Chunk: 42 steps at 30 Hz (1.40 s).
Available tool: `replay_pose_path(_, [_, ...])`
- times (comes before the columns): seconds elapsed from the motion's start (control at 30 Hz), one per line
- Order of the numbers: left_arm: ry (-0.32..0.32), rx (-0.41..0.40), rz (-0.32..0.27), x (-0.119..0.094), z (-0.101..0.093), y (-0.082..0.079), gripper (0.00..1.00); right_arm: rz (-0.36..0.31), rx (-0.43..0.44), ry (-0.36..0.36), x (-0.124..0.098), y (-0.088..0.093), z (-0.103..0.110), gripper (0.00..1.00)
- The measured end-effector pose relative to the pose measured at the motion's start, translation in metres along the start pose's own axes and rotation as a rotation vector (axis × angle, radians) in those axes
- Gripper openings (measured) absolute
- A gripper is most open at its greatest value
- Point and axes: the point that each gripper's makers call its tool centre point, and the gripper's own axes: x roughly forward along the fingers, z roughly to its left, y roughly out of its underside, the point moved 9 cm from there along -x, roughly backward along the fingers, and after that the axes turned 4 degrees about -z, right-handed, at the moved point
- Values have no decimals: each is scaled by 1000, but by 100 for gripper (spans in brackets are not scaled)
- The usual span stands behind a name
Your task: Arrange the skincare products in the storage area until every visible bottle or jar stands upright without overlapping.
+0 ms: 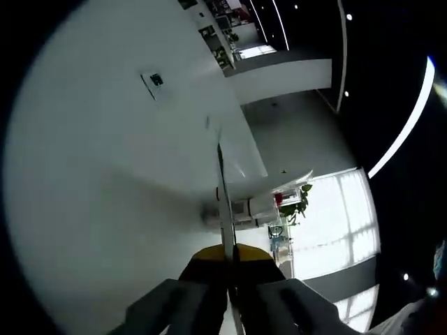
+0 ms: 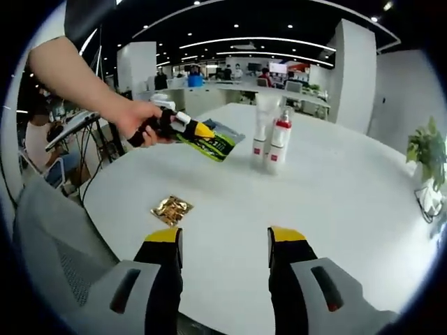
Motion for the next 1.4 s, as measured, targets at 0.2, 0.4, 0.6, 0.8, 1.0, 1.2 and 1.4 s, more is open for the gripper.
replay_pose_path(0.2, [-17, -1, -8, 16, 6, -9, 2, 18, -30, -7, 2, 1, 3, 46])
replay_pose_path(0.4, [-36, 0, -3, 30, 15, -15, 2, 25, -39, -5, 2, 2, 3, 46])
replay_pose_path(0.6, [-72, -7, 22, 39, 27, -18, 2, 38, -38, -4, 4, 3, 2, 46])
replay_pose_path(0.8, [-81, 2, 46, 47, 34, -19, 2, 42, -42, -3, 4, 4, 2, 46])
replay_pose_path(1.0, [-89, -5, 69, 53, 40, -20, 2, 38, -43, -7, 4, 3, 2, 45])
replay_pose_path(1.2, [-165, 47, 97, 58, 43, -22, 2, 52, -44, -8, 5, 4, 2, 45])
replay_pose_path(1.4, [-203, 89, 101, 61, 41, -26, 4, 53, -43, -12, 5, 4, 2, 45])
